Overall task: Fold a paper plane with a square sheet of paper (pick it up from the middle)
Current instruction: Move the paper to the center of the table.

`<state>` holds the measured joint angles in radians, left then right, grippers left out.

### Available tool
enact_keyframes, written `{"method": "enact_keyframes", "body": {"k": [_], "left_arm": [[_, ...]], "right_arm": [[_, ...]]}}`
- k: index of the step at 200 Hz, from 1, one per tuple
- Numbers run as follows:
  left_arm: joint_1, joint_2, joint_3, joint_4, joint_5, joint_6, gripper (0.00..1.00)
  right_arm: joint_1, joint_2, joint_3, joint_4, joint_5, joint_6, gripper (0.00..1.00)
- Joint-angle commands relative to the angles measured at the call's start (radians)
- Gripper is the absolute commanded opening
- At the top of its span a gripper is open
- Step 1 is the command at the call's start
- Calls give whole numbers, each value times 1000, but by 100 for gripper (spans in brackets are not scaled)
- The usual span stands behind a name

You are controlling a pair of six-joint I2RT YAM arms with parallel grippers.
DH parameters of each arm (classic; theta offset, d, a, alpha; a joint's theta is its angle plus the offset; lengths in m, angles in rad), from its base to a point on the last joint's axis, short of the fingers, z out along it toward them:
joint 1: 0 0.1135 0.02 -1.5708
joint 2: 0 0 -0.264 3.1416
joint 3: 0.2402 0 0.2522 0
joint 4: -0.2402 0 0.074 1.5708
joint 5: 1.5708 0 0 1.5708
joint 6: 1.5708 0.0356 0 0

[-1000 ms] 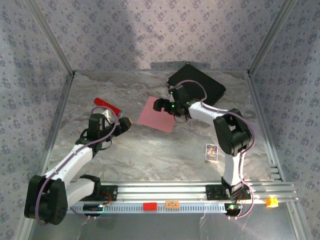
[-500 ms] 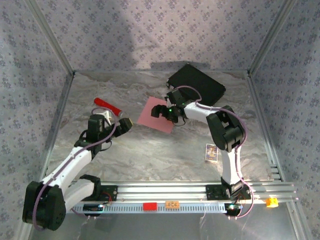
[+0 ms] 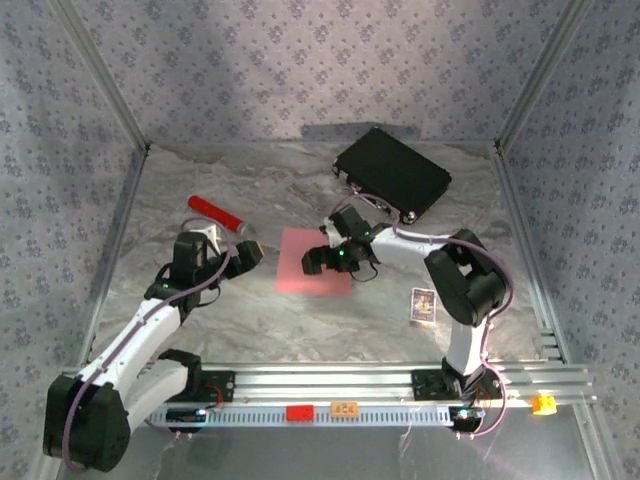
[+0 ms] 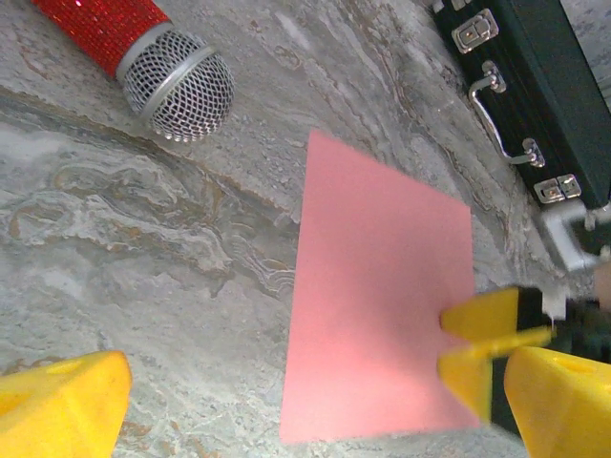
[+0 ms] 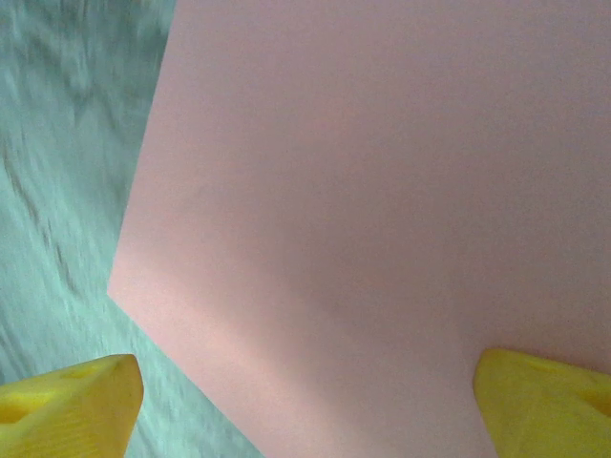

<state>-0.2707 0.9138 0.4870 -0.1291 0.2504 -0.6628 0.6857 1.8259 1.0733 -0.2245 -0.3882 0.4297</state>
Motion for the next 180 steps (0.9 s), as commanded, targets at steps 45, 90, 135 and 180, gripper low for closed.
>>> {"method": "enact_keyframes", "body": {"k": [45, 90, 135, 180], "left_arm": [[6, -61, 39, -89, -122, -16, 100], [35, -101, 29, -97, -114, -34, 100], [39, -110, 22, -99, -95, -43, 100], [41, -112, 10, -74, -42, -50, 100]], "right_arm": [[39, -140, -118, -13, -42, 6, 92], [15, -102, -86, 54, -51, 50, 91], [14, -58, -119, 79, -45, 99, 90], [35, -73, -192, 156, -35, 225, 89]]}}
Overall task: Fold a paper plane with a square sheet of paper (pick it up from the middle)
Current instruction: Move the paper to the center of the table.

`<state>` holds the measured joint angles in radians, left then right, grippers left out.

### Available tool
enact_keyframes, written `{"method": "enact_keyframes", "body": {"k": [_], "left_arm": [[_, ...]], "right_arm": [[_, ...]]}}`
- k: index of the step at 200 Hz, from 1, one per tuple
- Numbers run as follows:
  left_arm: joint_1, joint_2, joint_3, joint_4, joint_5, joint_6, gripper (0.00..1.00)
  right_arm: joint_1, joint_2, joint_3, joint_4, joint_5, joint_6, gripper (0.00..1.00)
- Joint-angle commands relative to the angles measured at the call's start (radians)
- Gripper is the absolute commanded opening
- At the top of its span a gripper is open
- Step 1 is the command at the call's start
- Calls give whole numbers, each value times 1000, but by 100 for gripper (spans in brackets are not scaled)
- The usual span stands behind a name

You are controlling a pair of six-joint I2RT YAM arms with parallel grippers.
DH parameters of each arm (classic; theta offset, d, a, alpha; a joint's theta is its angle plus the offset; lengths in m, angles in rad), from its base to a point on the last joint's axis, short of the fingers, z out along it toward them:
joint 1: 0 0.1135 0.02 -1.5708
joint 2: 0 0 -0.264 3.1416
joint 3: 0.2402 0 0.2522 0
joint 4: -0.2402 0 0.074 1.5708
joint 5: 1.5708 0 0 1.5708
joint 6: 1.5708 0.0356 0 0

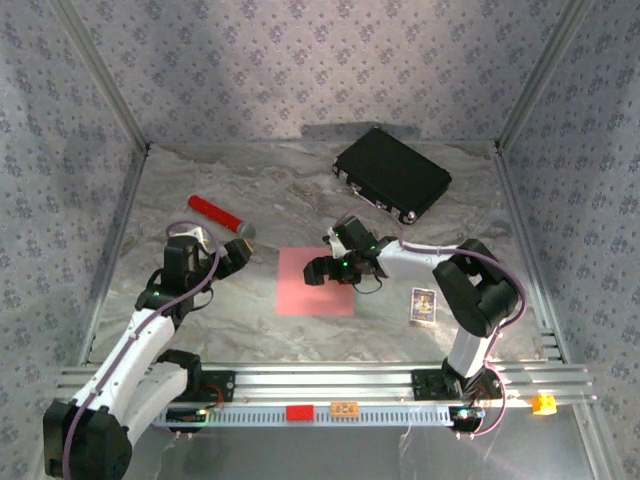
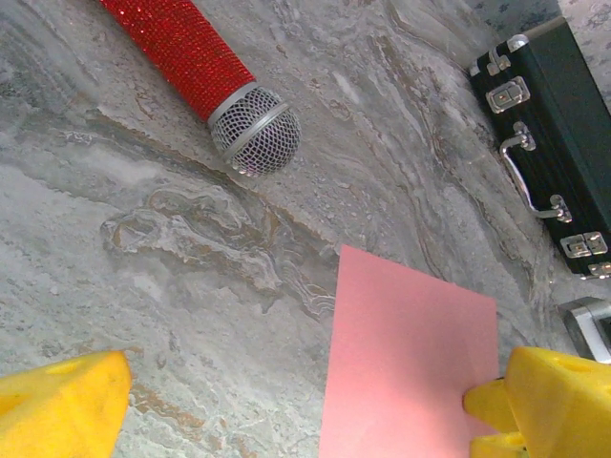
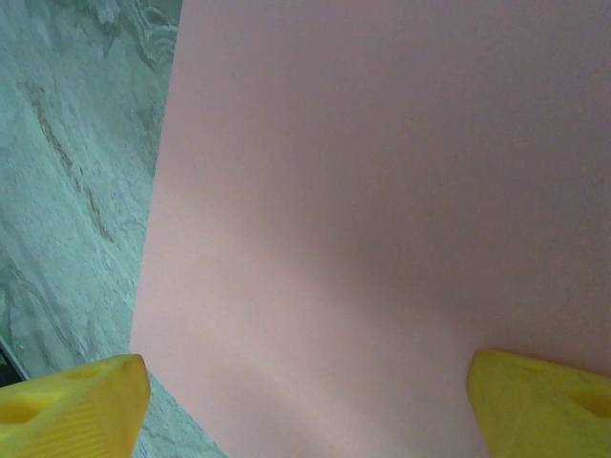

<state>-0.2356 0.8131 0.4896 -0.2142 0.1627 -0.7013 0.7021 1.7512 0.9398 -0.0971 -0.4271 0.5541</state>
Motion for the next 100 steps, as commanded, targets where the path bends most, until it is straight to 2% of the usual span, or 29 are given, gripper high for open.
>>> {"method": "enact_keyframes", "body": {"k": [1, 41, 70, 80, 100], "left_arm": [[5, -11, 7, 13, 48, -12, 100], [5, -10, -9, 58, 125, -7, 100], [-19, 13, 7, 54, 161, -4, 100], [-44, 24, 20, 39, 141, 1, 100], [-94, 73, 60, -17, 97, 16, 99]], "right_arm": [[20, 2, -61, 31, 5, 104, 89], [37, -33, -93, 74, 1, 114, 89], [31, -208, -118, 54, 54, 27, 91], [27, -269, -129, 30, 108, 7, 93], [3, -413, -140, -111, 307, -23, 99]]}}
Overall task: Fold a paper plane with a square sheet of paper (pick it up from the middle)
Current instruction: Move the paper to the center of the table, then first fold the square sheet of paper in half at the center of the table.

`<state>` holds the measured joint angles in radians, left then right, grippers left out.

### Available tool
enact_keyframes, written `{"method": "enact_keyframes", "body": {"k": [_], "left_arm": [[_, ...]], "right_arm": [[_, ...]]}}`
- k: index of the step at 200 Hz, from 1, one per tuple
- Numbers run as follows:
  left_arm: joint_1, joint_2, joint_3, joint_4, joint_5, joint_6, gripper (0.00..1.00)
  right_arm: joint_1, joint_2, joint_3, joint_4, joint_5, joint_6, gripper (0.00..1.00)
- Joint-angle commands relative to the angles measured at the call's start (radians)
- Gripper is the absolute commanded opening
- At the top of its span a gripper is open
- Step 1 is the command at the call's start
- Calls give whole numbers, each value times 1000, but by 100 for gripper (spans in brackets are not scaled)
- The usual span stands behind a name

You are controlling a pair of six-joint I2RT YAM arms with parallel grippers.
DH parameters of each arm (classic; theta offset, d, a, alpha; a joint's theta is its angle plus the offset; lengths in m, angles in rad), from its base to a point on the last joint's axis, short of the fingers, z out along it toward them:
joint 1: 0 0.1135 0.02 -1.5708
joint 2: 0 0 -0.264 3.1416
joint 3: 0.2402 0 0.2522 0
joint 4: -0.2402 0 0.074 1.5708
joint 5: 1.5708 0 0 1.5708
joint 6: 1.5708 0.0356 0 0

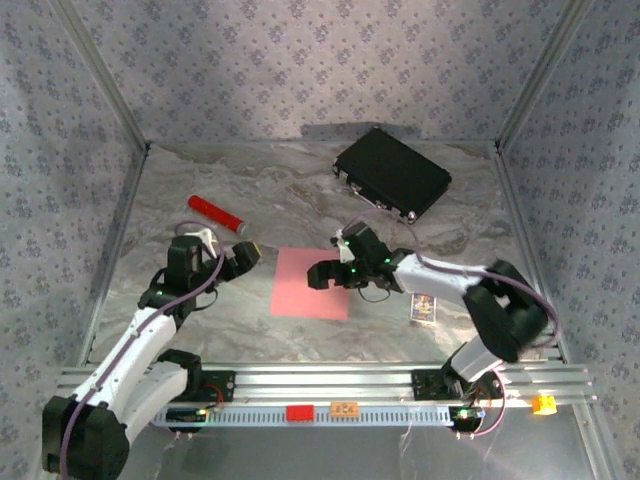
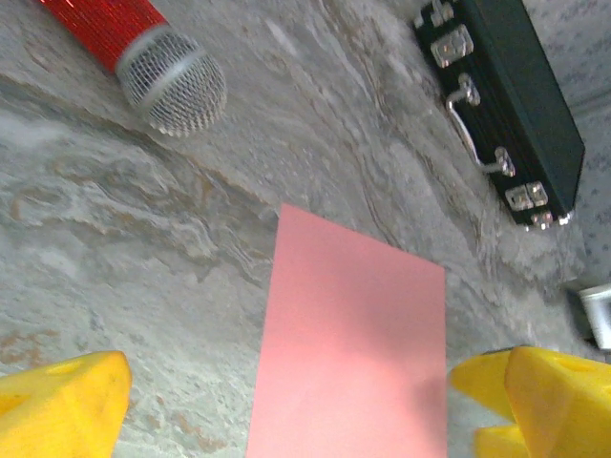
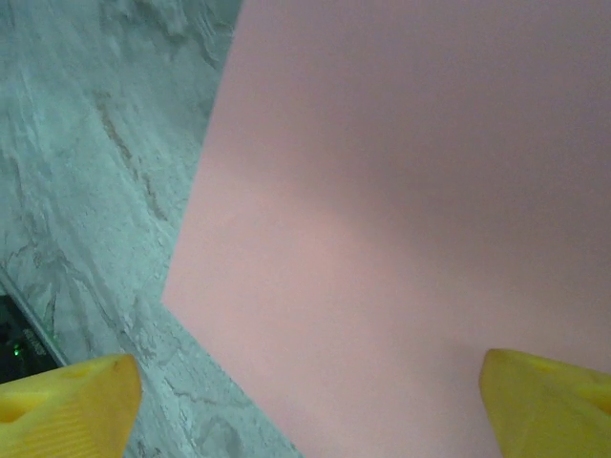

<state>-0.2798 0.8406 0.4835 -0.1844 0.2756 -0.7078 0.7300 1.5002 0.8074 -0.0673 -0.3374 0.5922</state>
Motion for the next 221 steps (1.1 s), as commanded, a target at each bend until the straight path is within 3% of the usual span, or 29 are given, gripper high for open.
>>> {"method": "enact_keyframes", "body": {"k": [1, 16, 34, 63, 77, 116, 151, 221], "left_arm": [[-53, 49, 69, -48, -17, 23, 99], [-97, 103, 106, -78, -43, 40, 97], [-168, 179, 159, -105, -101, 50, 96], [-291, 347, 269, -149, -183, 52, 91], [-347, 440, 337, -182, -209, 53, 89], [-444, 697, 534, -328, -268, 7, 83], [-498, 872, 692, -473, -329, -5, 83], [-537, 1079, 894, -649, -342, 33, 85]], "right_arm": [[-25, -167, -9, -145, 227, -61, 99], [-49, -264, -41, -188, 330, -61, 99], [-101, -375, -108, -191, 366, -27, 99], [-259, -460, -225, -110, 174, 28, 99], [-304, -459, -248, -109, 140, 81, 99], [-320, -442, -262, -123, 151, 107, 99], [-325, -443, -280, -111, 137, 116, 99], [-328, -452, -313, -84, 125, 133, 99]]}}
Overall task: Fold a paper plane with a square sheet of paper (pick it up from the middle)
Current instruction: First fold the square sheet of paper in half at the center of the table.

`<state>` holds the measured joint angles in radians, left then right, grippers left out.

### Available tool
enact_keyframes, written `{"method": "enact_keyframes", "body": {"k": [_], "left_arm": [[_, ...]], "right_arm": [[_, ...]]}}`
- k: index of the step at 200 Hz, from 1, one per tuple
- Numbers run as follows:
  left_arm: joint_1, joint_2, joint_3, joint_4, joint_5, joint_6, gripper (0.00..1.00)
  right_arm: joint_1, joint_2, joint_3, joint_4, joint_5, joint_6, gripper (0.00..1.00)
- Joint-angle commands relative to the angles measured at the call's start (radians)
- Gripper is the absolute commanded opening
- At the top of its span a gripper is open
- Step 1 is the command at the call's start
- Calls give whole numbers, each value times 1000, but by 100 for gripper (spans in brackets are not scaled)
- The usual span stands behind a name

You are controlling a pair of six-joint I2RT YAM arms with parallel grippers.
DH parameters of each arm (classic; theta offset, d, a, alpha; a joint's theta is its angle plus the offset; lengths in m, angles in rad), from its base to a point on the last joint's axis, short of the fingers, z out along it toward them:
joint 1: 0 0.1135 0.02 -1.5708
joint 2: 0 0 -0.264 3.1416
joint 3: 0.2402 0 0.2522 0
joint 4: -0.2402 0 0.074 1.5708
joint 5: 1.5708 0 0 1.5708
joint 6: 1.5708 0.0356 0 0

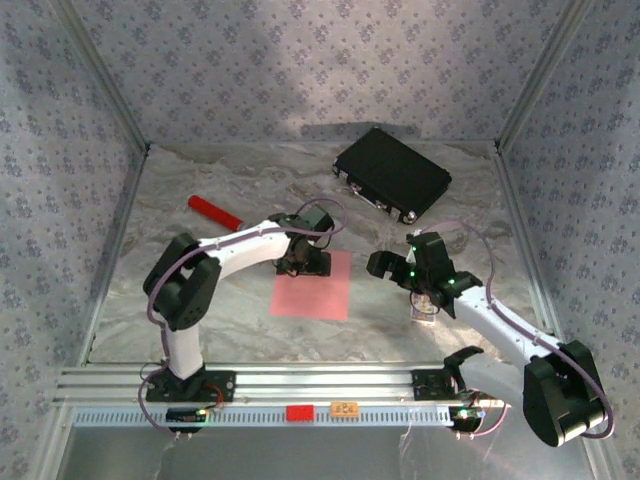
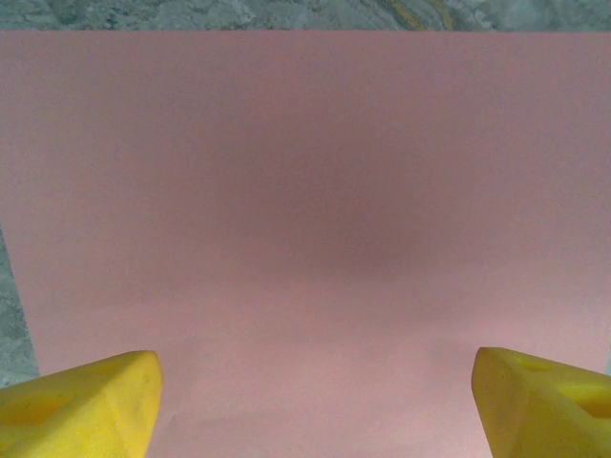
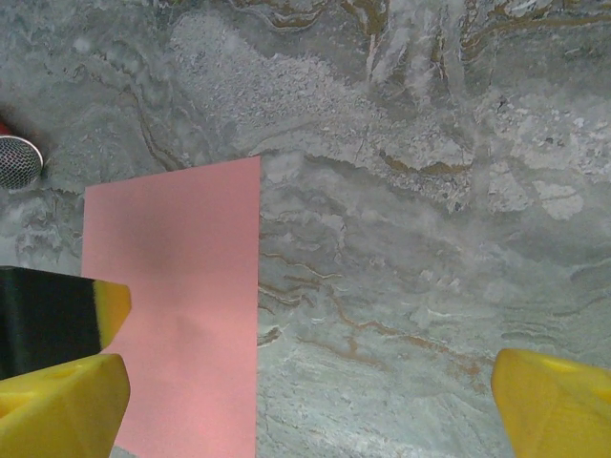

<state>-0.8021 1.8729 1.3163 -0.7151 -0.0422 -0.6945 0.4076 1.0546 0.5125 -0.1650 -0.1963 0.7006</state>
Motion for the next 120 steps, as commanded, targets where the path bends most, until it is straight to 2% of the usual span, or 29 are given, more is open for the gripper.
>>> {"method": "enact_keyframes", "body": {"k": [1, 51, 120], "left_arm": [[-15, 49, 63, -119, -25, 20, 85], [-36, 114, 111, -152, -10, 39, 88], [-42, 125, 121, -156, 0, 11, 91]], "right_arm": [[-6, -7, -19, 14, -16, 25, 99], [-7, -4, -29, 25, -29, 35, 99], [-6, -5, -32, 27, -35, 43, 99]]}}
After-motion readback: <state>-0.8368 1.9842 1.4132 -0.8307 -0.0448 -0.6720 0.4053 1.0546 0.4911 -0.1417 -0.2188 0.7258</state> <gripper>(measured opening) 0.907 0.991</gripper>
